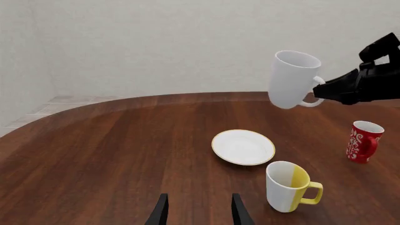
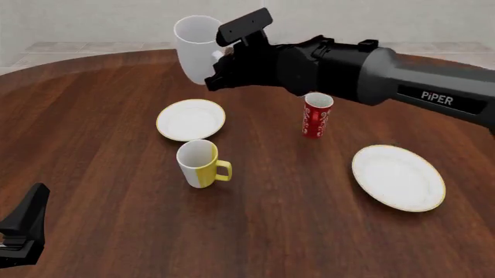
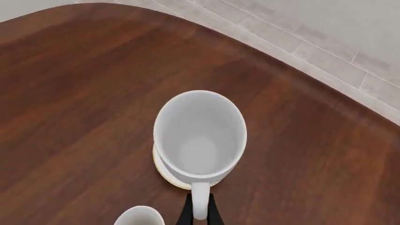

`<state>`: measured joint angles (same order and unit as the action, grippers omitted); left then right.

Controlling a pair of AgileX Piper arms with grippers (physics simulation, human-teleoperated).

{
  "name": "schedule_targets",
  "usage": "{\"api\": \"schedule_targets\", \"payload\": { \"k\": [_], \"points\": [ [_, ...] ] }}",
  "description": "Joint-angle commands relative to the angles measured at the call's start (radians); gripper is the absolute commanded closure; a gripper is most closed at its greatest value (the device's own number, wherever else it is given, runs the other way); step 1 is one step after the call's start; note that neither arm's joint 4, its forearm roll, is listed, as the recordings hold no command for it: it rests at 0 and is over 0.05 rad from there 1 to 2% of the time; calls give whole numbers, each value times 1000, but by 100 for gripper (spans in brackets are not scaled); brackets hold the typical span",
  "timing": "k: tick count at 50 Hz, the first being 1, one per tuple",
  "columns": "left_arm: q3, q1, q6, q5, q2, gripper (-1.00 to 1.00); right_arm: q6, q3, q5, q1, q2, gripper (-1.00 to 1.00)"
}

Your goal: Put the white mug on the left plate.

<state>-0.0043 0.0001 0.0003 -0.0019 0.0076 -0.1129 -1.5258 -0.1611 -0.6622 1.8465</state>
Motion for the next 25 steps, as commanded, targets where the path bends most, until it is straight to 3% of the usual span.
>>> {"api": "schedule_targets", "payload": {
  "k": [1, 25],
  "points": [
    [0, 0, 0, 0, 0, -100, 14, -37, -4, 4, 35, 100],
    [0, 0, 0, 0, 0, -100, 20, -112, -41, 21, 122, 100]
  ]
}}
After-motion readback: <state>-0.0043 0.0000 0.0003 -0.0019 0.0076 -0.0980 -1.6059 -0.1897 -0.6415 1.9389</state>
